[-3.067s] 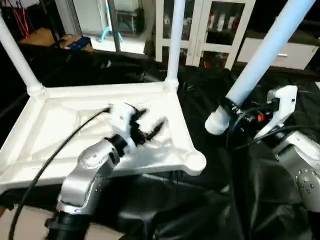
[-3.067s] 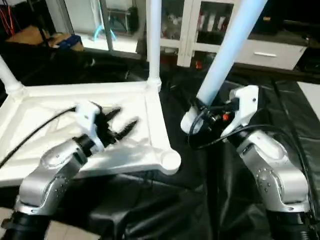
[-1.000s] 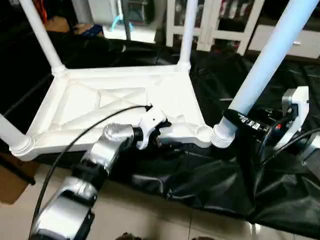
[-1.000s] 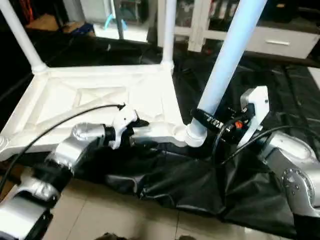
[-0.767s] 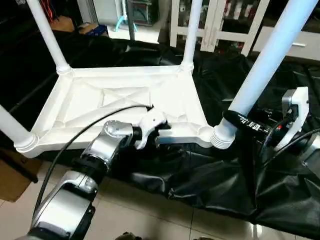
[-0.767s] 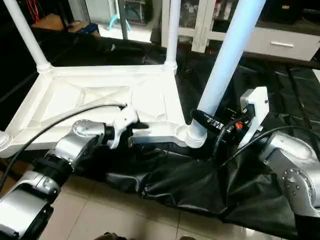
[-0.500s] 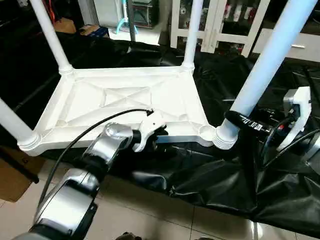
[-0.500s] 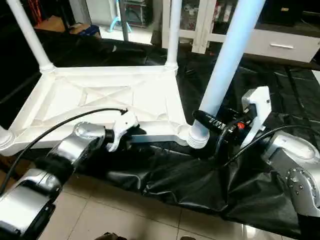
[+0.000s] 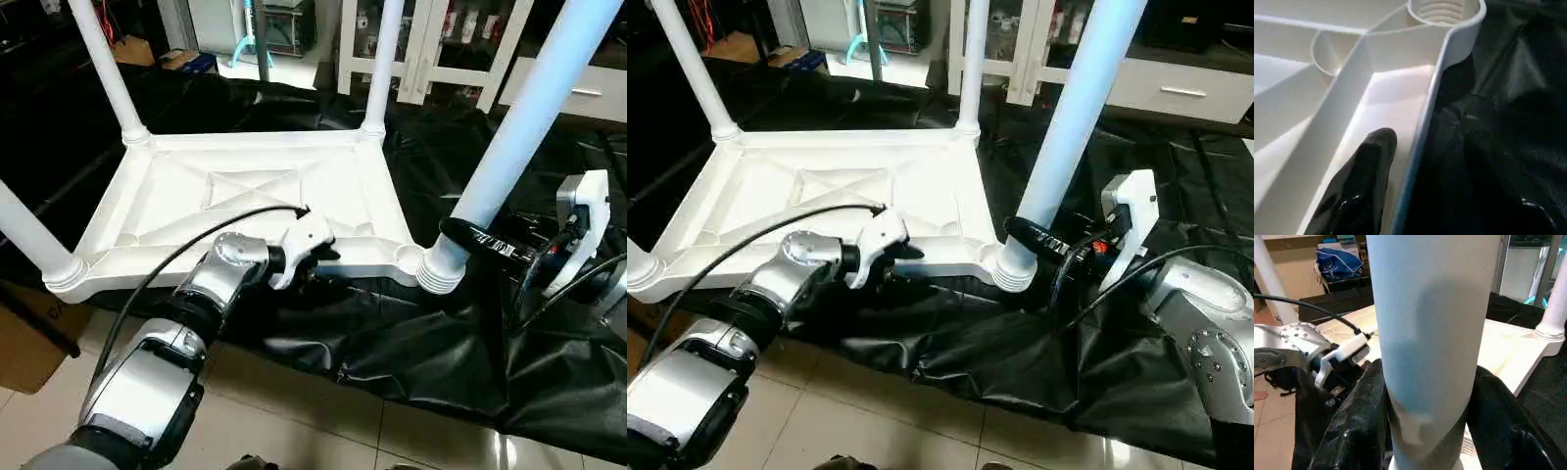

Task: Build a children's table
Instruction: Insert table leg to table base

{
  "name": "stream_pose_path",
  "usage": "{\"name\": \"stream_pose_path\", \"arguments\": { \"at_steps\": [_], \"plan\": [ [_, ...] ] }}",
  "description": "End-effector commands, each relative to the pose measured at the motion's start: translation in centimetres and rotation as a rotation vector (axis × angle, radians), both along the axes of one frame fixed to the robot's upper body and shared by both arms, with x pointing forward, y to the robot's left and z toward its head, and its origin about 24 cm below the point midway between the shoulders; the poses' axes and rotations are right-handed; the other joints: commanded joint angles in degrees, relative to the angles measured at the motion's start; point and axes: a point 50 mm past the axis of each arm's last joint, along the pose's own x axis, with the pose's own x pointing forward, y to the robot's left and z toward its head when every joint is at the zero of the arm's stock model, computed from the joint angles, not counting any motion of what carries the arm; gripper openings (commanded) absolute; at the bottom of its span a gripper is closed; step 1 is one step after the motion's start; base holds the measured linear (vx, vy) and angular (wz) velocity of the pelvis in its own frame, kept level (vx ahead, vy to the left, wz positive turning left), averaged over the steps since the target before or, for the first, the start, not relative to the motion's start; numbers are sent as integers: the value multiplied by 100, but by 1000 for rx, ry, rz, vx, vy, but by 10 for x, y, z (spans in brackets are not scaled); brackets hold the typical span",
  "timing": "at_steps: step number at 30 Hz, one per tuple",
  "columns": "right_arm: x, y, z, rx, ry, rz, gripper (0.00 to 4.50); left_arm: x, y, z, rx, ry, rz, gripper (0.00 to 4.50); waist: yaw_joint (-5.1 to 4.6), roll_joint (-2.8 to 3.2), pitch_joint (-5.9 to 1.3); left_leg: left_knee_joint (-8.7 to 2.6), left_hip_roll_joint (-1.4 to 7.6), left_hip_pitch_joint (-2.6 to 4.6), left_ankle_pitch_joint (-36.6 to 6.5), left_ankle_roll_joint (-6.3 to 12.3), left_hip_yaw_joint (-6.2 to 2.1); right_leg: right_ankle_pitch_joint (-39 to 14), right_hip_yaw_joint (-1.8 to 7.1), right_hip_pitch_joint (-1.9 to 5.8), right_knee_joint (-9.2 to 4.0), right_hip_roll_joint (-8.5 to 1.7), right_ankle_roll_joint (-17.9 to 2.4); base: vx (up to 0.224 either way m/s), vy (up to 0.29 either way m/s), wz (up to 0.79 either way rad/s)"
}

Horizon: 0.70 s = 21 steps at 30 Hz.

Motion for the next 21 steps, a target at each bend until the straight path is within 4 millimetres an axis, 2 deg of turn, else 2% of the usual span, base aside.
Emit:
{"name": "stream_pose_path", "arguments": {
  "at_steps": [1,3,6,7,11,12,14,16,21],
  "plan": [
    [-1,-2,5,-19,-18,1,184,4,-3,7,23,-39,-17,224,9,-114,-434,-490,397,178,-759,594,-186,-293,88,253,-370,-241,-1555,0,0,0],
    [-2,-2,5,-20,-17,2,184,4,-3,7,28,-41,-17,222,11,-117,-429,-493,397,171,-774,596,-186,-317,88,255,-370,-248,-1561,0,0,0],
    [-2,-2,5,-19,-17,1,184,5,-4,7,39,-48,-16,191,9,-117,-427,-494,397,174,-809,590,-188,-391,85,251,-377,-243,-1547,0,0,0],
    [-2,-2,5,-18,-18,0,184,6,-4,7,37,-50,-12,181,4,-90,-426,-496,396,178,-831,569,-188,-397,86,248,-385,-239,-1539,0,0,0],
    [-2,-2,5,-19,-18,0,184,6,-5,7,31,-48,-16,159,7,-98,-425,-503,402,175,-860,552,-193,-376,87,254,-383,-250,-1560,0,0,0],
    [-2,-2,5,-19,-18,1,184,6,-5,6,35,-47,-20,137,6,-101,-420,-507,402,178,-897,542,-190,-414,86,247,-390,-244,-1557,0,0,0],
    [-2,-2,5,-19,-18,3,184,5,-5,5,48,-47,-26,131,4,-104,-416,-514,404,177,-952,517,-192,-479,87,248,-395,-245,-1547,0,0,0],
    [-2,-2,5,-19,-18,2,184,5,-5,4,51,-48,-27,103,4,-103,-417,-513,400,179,-967,505,-193,-520,90,246,-401,-249,-1527,0,0,0],
    [-2,-2,5,-18,-19,3,184,5,-5,3,64,-46,-32,70,7,-100,-430,-503,404,175,-813,554,-194,-282,88,253,-376,-251,-1561,0,0,0]
  ]
}}
